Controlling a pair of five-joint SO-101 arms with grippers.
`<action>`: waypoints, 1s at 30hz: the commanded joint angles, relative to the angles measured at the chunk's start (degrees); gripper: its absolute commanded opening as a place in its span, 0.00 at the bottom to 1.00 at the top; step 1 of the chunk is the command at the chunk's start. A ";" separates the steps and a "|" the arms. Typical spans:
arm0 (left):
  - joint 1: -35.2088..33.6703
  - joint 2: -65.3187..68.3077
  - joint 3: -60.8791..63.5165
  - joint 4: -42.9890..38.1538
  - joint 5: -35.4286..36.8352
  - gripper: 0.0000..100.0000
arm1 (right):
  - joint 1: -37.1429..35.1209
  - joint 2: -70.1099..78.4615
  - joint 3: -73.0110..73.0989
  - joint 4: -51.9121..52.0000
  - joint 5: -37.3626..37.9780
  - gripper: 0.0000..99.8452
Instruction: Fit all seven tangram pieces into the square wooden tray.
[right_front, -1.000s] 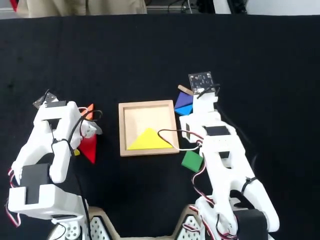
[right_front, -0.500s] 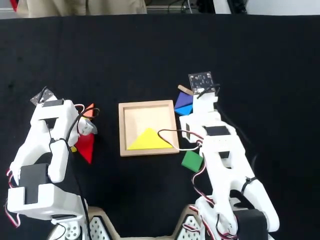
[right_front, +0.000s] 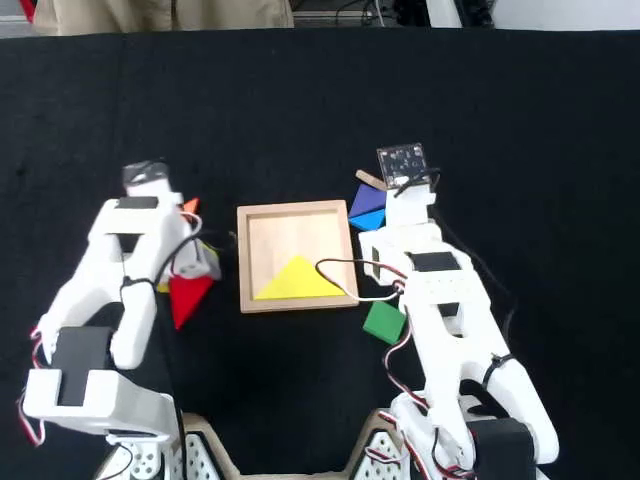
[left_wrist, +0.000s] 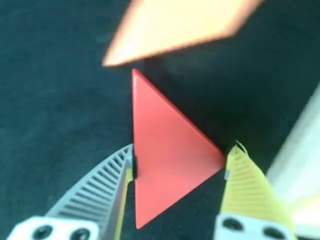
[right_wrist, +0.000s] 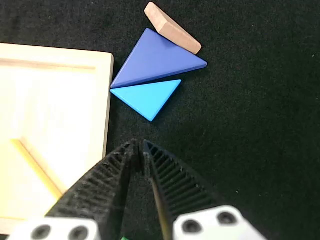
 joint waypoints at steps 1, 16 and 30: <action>3.82 -0.35 -3.56 -2.37 -7.82 0.14 | -0.70 0.57 -0.40 -1.14 0.00 0.01; 1.01 -0.09 -2.33 -10.73 -21.19 0.15 | -0.79 0.57 -0.40 -1.14 0.00 0.01; -6.99 -0.70 -4.26 -1.85 -26.64 0.25 | -0.79 0.57 -0.40 -1.14 0.00 0.01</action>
